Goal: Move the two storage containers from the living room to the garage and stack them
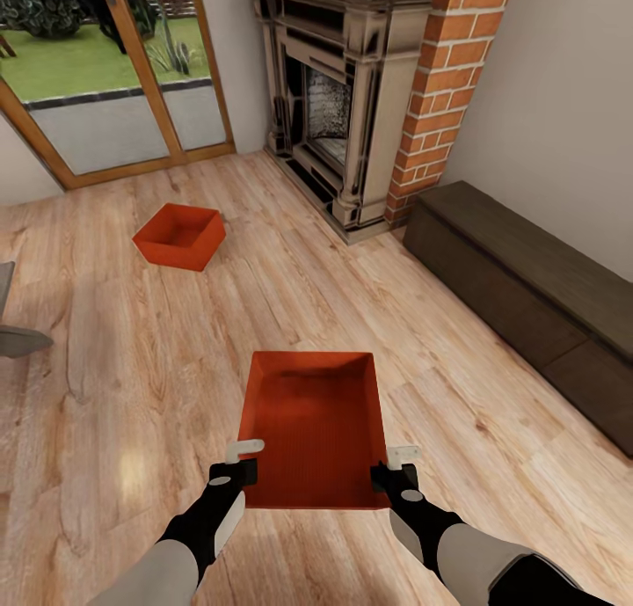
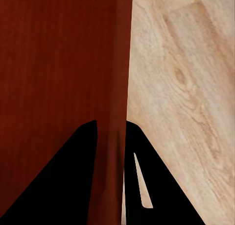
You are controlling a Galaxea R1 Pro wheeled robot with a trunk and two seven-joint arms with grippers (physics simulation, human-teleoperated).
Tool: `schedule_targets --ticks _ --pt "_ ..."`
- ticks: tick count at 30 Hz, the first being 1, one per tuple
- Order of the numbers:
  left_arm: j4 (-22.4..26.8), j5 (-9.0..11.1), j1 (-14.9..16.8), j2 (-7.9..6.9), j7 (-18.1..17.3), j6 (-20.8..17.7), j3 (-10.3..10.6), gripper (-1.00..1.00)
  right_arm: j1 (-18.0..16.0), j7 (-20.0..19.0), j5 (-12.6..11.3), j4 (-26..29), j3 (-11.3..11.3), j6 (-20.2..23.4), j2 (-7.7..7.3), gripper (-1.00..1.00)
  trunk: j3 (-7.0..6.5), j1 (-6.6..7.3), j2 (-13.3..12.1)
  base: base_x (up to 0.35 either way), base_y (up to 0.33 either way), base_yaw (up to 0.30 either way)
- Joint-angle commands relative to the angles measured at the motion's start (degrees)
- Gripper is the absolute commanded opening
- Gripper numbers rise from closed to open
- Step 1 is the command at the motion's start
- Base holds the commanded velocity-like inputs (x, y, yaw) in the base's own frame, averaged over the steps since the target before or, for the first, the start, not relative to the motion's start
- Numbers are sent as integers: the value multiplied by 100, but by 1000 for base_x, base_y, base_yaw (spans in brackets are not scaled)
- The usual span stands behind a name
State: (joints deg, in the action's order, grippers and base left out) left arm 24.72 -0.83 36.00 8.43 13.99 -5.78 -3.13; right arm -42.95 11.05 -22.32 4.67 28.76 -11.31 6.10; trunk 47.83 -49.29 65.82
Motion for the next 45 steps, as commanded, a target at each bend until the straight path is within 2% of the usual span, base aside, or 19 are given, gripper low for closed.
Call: schedule_targets --ticks 1,27,35,45 --pt "30 -128 3 0 86 -46 -103 -100 -3 81 -105 -46 -141 -45 -12 -100 -15 22 -39 0 0 0" --pt "36 -128 2 -8 86 -46 -106 -100 -3 72 -105 -46 -128 -38 -12 -100 -482 593 -1082 0 0 0" --pt "41 -128 3 -4 86 -46 -104 -100 -3 72 -106 -53 -125 -38 -5 -100 -488 593 -1082 0 0 0" --pt "50 -128 3 -8 86 -46 -103 -100 -3 75 -114 -54 -133 -38 -5 -100 -573 593 -1082 0 0 0"
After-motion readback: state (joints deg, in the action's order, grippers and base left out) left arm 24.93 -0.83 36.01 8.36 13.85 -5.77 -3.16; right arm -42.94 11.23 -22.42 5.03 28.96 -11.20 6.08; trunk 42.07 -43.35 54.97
